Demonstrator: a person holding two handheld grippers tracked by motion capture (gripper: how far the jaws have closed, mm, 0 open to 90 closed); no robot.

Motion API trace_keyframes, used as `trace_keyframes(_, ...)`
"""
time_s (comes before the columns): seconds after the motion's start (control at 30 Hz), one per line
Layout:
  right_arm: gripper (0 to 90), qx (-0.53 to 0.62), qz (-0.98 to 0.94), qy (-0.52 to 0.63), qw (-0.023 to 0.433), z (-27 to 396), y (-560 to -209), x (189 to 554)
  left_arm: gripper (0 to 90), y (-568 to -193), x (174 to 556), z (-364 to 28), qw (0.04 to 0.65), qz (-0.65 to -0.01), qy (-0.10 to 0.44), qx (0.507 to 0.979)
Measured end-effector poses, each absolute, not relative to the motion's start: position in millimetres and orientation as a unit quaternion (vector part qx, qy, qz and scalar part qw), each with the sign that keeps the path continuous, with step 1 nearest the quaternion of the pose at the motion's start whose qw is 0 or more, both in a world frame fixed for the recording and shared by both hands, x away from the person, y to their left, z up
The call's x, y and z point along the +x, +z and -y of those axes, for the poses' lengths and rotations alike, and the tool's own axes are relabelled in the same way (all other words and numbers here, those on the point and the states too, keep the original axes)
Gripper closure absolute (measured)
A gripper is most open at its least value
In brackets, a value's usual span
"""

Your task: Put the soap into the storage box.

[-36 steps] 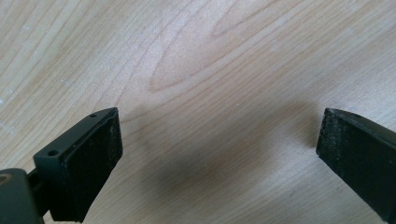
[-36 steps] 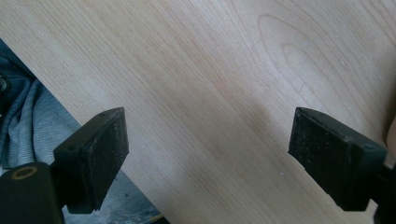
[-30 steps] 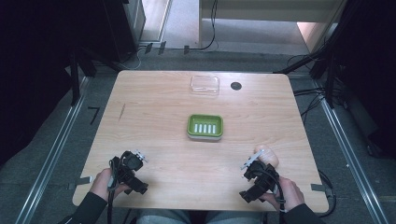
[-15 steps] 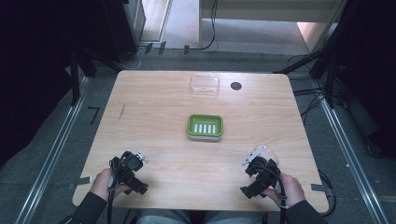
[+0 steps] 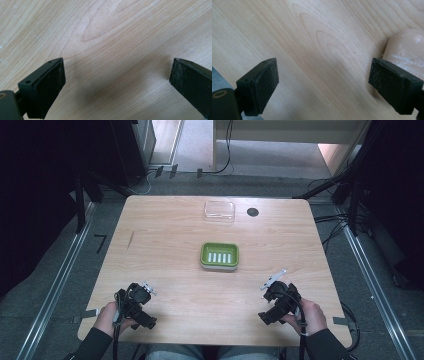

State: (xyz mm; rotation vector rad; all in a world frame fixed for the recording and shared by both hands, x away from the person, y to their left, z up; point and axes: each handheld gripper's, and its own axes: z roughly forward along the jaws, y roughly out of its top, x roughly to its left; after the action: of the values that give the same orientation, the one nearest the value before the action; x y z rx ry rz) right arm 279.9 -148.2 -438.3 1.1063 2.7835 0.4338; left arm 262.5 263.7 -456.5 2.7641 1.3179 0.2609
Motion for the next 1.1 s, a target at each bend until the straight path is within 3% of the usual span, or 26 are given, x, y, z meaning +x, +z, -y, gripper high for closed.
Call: trace_keyframes(1.1, 10.2, 0.426, -0.891, 0.141, 0.066, 182, -434, 329, 0.8, -453, 261, -266, 0.043, -0.432, 0.085, 0.897)
